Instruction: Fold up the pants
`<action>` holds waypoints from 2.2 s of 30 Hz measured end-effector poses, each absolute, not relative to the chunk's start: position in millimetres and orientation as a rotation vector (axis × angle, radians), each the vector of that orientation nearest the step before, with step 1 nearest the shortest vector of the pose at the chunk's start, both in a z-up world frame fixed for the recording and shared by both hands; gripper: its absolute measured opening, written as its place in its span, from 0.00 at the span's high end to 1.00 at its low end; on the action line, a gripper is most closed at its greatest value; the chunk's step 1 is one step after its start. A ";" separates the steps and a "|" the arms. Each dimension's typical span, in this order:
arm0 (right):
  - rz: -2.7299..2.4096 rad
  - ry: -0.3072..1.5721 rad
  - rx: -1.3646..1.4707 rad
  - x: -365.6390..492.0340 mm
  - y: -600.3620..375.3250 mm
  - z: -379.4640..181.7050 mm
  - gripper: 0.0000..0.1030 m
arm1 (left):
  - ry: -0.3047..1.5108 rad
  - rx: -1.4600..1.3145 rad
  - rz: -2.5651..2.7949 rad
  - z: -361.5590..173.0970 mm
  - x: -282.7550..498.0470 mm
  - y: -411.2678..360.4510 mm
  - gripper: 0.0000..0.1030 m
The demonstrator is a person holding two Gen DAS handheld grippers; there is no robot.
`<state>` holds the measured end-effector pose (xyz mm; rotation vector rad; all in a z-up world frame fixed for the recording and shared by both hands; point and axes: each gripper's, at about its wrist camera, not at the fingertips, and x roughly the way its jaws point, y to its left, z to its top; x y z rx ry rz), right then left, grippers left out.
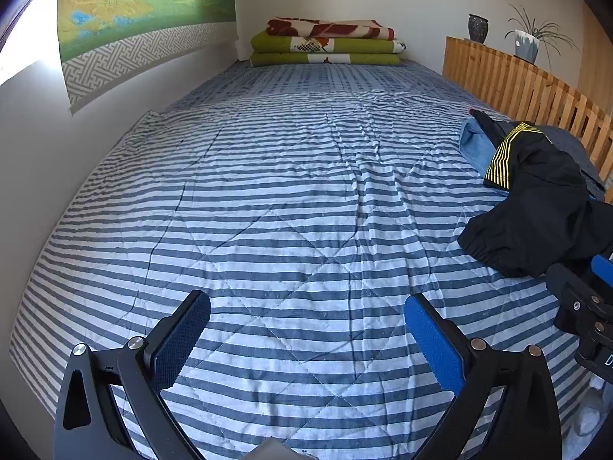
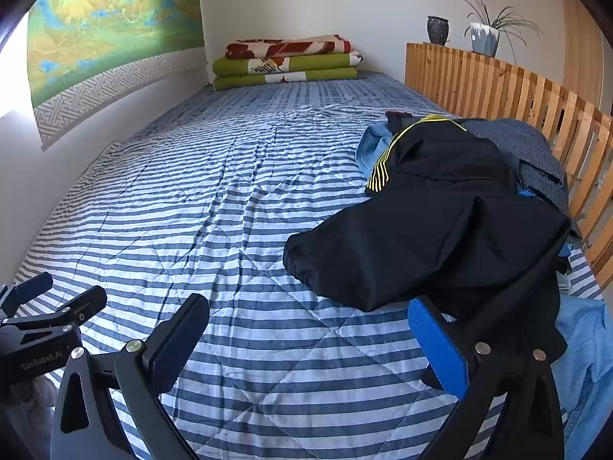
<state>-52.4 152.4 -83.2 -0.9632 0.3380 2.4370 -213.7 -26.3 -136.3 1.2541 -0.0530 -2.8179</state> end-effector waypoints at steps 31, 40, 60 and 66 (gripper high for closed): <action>2.400 0.327 -0.898 -44.4 148.9 -81.4 0.01 | -0.068 1.268 -2.778 -135.3 -207.1 -33.0 0.00; 2.404 0.314 -0.882 -43.4 147.2 -79.6 0.01 | -0.016 1.358 -2.782 -140.8 -209.1 -40.4 0.01; 2.398 0.299 -0.866 -42.7 146.3 -78.3 0.01 | -0.025 1.370 -2.718 -139.7 -212.1 -56.0 0.02; 2.400 0.297 -0.873 -43.9 145.8 -79.3 0.01 | -0.004 1.342 -2.753 -137.4 -206.0 -50.4 0.10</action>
